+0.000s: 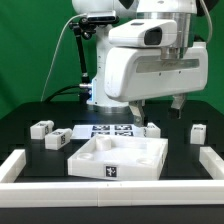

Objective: Assemble one leg

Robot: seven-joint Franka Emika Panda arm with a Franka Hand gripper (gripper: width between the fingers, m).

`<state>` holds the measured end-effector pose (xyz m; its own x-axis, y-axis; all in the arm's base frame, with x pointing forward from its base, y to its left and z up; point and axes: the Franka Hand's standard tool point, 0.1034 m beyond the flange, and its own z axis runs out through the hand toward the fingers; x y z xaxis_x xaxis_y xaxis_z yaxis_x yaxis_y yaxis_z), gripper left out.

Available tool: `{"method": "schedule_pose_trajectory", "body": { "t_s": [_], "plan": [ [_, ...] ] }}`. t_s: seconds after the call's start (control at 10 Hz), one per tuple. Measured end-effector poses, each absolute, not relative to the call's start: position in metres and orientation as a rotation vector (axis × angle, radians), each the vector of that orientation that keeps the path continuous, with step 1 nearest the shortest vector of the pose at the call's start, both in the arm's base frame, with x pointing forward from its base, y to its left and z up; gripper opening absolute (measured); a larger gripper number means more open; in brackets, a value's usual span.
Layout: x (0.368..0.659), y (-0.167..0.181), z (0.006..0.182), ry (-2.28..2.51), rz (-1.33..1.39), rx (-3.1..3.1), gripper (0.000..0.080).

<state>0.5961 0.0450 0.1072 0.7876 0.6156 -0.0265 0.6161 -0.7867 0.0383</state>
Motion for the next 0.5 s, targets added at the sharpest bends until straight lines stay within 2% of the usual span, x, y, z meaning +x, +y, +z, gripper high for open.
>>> {"method": "schedule_pose_trajectory", "body": {
  "t_s": [0.5],
  "plan": [
    [0.5961,0.0453,0.1072,1.008,-0.019,2.929,0.0650]
  ]
}}
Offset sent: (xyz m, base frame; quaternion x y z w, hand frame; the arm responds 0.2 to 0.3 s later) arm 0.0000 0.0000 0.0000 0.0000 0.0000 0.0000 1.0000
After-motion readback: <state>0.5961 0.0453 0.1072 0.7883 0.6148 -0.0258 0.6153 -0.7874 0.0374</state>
